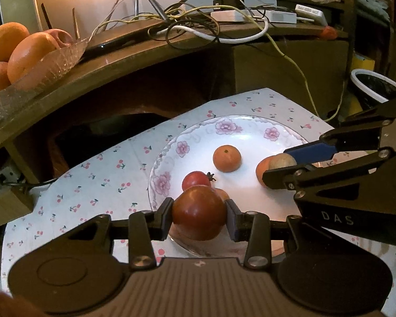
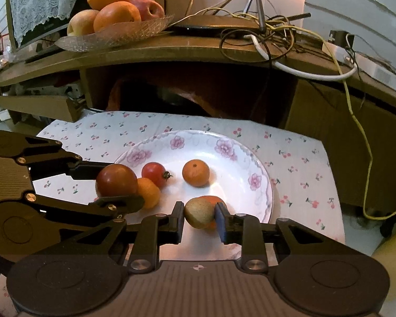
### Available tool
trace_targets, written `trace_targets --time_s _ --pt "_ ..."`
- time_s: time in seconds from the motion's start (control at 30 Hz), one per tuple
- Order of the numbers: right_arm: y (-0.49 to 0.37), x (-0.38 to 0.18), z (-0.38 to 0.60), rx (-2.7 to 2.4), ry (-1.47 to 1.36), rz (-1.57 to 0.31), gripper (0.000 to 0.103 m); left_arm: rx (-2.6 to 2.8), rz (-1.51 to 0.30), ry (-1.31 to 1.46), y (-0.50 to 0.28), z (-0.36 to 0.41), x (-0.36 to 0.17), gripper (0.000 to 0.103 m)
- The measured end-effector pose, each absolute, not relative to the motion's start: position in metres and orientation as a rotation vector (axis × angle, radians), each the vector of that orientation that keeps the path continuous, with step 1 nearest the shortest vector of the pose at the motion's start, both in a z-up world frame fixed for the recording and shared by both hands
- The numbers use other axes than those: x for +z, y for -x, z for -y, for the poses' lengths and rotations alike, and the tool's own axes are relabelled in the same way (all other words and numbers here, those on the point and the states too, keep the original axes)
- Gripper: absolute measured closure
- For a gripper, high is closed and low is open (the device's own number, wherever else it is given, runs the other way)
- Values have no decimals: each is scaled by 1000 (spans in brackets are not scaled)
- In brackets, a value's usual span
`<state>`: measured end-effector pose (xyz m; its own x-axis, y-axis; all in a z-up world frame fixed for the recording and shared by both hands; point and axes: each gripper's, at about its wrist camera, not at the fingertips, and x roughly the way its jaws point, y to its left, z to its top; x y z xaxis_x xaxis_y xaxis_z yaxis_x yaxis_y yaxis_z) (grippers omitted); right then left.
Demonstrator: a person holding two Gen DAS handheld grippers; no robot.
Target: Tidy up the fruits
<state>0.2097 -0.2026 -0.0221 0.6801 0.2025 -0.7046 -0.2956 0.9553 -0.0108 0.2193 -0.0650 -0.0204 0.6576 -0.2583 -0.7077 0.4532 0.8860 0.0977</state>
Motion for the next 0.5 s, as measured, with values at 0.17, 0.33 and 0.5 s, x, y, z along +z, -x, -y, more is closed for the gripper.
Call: trace_targets --time_s 0.17,0.33,0.5 --pt "-211 -23 205 268 131 -765 71 -431 -747 -279 -219 69 -22 58" --pt "-213 -23 208 260 113 -760 71 -439 -732 -290 -217 71 -19 57" --pt "-213 -20 212 253 102 -754 71 -423 -723 -272 -216 65 -13 57"
